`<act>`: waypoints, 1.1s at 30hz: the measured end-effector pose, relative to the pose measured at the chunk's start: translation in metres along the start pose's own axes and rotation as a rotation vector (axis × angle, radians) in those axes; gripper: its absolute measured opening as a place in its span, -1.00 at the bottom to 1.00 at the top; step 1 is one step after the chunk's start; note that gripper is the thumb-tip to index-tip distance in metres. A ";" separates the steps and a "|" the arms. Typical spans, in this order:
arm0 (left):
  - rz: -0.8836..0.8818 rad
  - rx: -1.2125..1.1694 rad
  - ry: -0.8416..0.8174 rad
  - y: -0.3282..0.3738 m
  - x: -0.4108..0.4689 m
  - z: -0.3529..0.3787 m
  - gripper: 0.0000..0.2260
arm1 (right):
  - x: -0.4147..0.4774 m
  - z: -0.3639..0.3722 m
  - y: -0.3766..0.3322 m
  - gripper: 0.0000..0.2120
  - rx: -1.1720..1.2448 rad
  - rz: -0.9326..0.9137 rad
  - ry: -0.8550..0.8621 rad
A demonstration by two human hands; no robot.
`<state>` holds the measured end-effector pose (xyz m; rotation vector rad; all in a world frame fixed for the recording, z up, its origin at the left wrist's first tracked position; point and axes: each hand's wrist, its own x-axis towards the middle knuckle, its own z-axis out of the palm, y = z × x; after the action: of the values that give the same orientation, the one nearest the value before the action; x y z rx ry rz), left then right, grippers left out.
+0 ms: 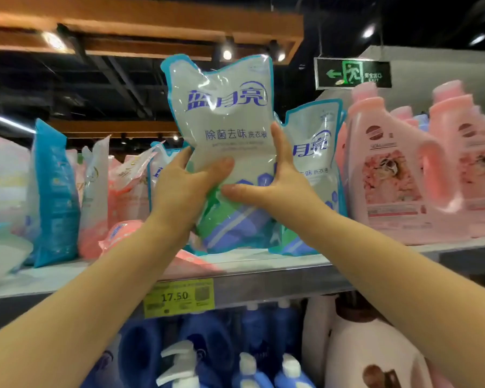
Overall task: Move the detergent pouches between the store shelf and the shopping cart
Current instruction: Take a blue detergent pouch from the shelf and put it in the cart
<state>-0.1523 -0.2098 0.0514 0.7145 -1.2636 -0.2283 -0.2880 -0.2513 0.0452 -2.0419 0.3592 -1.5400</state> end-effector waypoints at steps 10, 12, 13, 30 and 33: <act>0.079 -0.106 -0.146 0.036 -0.051 0.045 -0.76 | -0.068 -0.036 -0.028 0.02 0.053 -0.157 0.223; 0.069 -0.120 -0.147 0.039 -0.069 0.057 -0.80 | -0.087 -0.050 -0.030 0.03 0.006 -0.150 0.228; 0.064 -0.121 -0.151 0.040 -0.080 0.064 -0.82 | -0.097 -0.057 -0.032 0.02 -0.014 -0.135 0.232; -0.273 -0.246 -0.536 0.088 -0.339 0.323 -0.68 | -0.396 -0.306 -0.108 0.08 -0.264 0.303 0.460; -0.398 -0.347 -0.646 0.083 -0.390 0.390 -0.77 | -0.452 -0.363 -0.116 0.08 -0.358 0.430 0.552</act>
<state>-0.6534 -0.0809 -0.1578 0.5999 -1.6203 -1.0445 -0.7826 -0.0193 -0.1796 -1.5821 1.2727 -1.8186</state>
